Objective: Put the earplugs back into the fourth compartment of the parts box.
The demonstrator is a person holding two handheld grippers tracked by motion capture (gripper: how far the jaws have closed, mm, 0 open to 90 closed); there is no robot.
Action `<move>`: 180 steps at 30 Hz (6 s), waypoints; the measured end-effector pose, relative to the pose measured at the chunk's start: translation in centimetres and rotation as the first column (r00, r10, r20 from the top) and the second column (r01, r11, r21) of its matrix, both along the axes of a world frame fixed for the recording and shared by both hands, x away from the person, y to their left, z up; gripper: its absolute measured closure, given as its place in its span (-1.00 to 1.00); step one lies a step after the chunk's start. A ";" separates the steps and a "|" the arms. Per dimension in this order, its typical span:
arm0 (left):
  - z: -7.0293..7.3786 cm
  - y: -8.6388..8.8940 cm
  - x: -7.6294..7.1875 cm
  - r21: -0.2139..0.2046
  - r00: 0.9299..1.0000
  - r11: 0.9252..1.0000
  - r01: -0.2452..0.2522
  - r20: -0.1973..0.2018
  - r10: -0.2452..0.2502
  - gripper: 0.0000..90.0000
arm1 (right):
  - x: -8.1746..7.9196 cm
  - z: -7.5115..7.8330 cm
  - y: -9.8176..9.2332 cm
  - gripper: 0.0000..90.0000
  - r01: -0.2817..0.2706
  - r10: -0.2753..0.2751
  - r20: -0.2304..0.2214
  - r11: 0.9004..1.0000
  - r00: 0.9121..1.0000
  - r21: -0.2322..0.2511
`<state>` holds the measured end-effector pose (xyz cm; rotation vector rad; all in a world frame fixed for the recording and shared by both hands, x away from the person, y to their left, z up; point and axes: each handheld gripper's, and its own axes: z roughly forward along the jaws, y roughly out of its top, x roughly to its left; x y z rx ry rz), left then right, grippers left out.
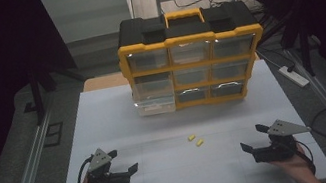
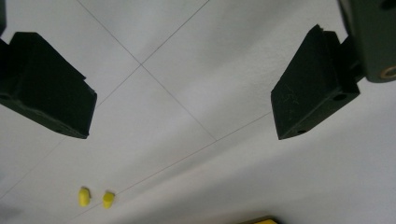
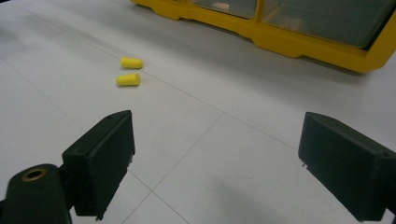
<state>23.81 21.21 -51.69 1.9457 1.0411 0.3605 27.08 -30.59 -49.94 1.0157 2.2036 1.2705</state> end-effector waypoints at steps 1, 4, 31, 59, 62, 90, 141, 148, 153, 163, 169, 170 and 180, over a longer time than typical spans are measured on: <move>0.0 0.0 0.0 -0.001 1.000 1.000 -0.001 0.002 0.001 -0.85 | 0.0 0.0 0.0 -0.74 0.000 0.000 -0.001 1.000 1.000 -0.001; 0.0 0.0 0.0 -0.001 1.000 1.000 -0.001 0.002 0.001 -0.84 | 0.2 -0.2 0.0 -0.73 -0.001 0.001 -0.011 1.000 1.000 -0.016; 0.4 -0.5 0.1 0.010 1.000 1.000 0.018 0.017 -0.019 -0.80 | 0.3 -0.4 0.1 -0.68 -0.005 0.003 -0.045 0.999 0.999 -0.033; 2.2 -6.2 2.3 0.056 0.988 0.987 0.148 0.033 -0.150 -0.75 | 0.3 -0.5 0.3 -0.65 -0.005 0.002 -0.046 0.999 0.999 -0.050; 2.3 -7.2 2.9 0.064 0.985 0.984 0.166 0.032 -0.169 -0.75 | 0.3 -0.5 0.3 -0.65 -0.008 0.005 -0.046 0.999 0.999 -0.051; 2.9 -12.3 7.1 0.097 0.964 0.959 0.265 -0.039 -0.262 -0.67 | 0.4 -0.6 0.4 -0.64 -0.008 0.005 -0.053 0.998 0.999 -0.065; 0.2 -19.8 12.9 0.287 0.918 0.876 0.388 -0.207 -0.339 -0.23 | 0.3 -0.7 0.5 -0.63 -0.022 0.018 -0.053 0.996 0.998 -0.086; -0.2 -20.3 12.7 0.298 0.906 0.859 0.416 -0.218 -0.363 0.07 | 0.3 -0.6 0.5 -0.63 -0.025 0.022 -0.038 0.996 0.999 -0.084; -0.1 -20.4 12.7 0.304 0.897 0.847 0.437 -0.221 -0.384 0.27 | 0.2 -0.6 0.5 -0.62 -0.024 0.021 -0.036 0.996 0.999 -0.083; 0.0 -20.5 12.3 0.304 0.888 0.837 0.455 -0.223 -0.402 0.77 | 0.2 -0.6 0.5 -0.62 -0.024 0.021 -0.036 0.996 0.999 -0.085; 1.0 -20.0 11.8 0.279 0.901 0.857 0.432 -0.172 -0.398 0.77 | 0.2 -0.6 0.5 -0.62 -0.024 0.021 -0.035 0.996 0.999 -0.086; 1.2 -20.0 11.7 0.274 0.903 0.860 0.429 -0.164 -0.398 0.77 | 0.2 -0.6 0.5 -0.62 -0.024 0.021 -0.035 0.996 0.999 -0.086; 3.2 -18.3 10.3 0.207 0.919 0.895 0.395 -0.075 -0.388 0.77 | 0.2 -0.6 0.5 -0.62 -0.022 0.019 -0.038 0.996 0.999 -0.090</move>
